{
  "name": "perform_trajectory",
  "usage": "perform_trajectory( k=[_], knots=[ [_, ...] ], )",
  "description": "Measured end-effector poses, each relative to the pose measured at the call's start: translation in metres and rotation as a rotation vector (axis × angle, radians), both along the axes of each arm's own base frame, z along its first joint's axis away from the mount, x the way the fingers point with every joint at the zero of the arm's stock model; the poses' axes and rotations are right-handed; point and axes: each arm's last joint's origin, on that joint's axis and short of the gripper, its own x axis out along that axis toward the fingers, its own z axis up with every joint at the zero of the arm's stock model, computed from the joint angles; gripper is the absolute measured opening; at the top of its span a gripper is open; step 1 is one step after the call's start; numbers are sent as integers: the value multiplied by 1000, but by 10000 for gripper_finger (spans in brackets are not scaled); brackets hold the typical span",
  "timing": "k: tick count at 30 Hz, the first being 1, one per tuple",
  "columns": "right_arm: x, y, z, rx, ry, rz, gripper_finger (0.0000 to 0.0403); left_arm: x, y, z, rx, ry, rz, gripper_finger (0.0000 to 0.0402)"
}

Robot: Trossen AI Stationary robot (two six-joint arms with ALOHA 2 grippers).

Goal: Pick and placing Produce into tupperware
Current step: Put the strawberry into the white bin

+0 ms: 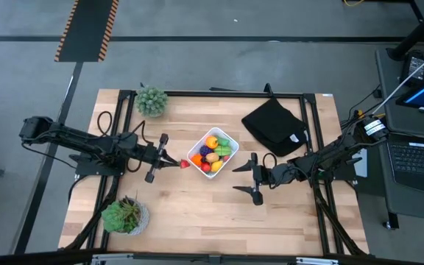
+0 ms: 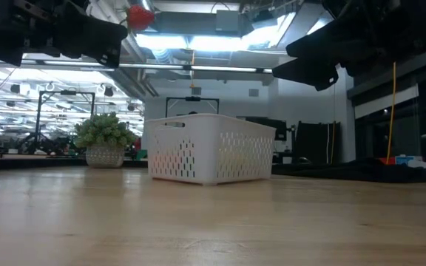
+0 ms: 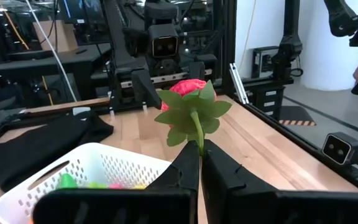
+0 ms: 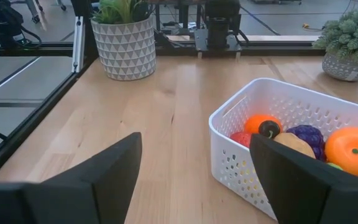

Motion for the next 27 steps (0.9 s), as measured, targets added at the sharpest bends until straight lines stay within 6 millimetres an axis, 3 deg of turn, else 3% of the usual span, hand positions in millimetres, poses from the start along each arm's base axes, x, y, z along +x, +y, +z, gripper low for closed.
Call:
perform_trajectory(
  k=[17, 27],
  knots=[
    [0, 0, 0, -3, 0, 0, 300, 1, 5, 4, -16, -40, 164, 0],
    [0, -1, 1, -51, -11, -14, 300, 21, 19, -8, -21, -69, 227, 0]
  ],
)
